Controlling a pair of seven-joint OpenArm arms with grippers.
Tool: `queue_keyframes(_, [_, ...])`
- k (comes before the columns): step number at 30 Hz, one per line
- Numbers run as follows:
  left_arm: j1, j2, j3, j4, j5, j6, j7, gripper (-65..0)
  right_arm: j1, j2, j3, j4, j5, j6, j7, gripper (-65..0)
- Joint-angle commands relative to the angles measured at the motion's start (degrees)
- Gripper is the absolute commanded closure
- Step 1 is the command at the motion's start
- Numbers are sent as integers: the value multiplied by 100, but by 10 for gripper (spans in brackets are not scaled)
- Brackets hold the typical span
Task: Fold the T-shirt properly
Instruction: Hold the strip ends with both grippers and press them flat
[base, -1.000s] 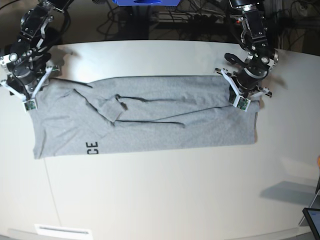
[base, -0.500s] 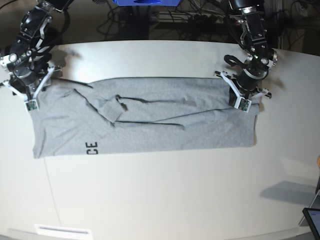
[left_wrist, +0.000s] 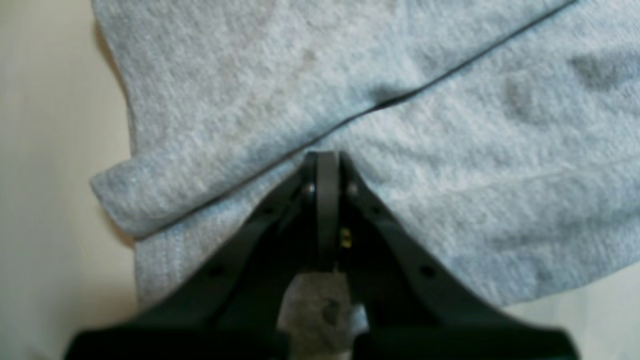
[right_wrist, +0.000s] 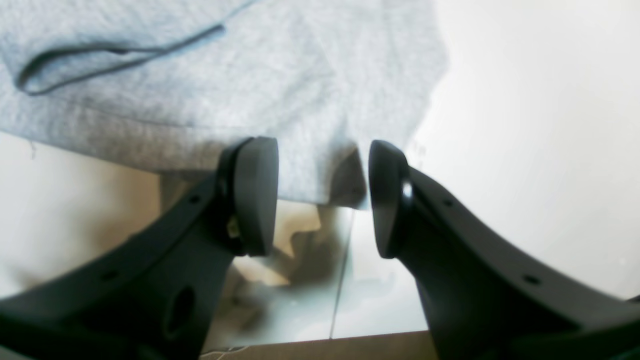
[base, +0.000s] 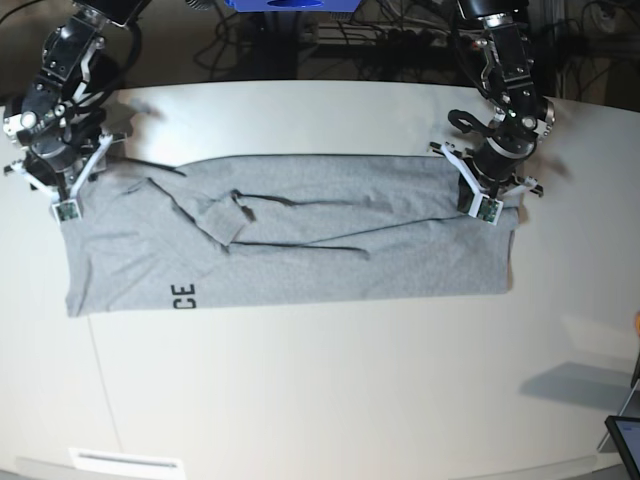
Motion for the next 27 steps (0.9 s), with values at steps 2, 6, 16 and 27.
queue_keyframes(2, [-9, -41, -36, 60, 0, 25, -13, 0, 75, 62, 4, 96, 30, -27, 80, -271])
queue_keyframes(6, [-9, -41, -45, 60, 0, 25, -13, 0, 83, 62, -5, 96, 30, -27, 80, -258])
queue_keyframes(16, [-9, -41, -45, 52, 0, 25, -4, 0, 127, 71, -5, 60, 30, -27, 80, -1])
queue_keyframes(27, [-9, -41, -53, 52, 0, 25, -4, 0, 198, 220, 57, 148, 3, -27, 63, -260])
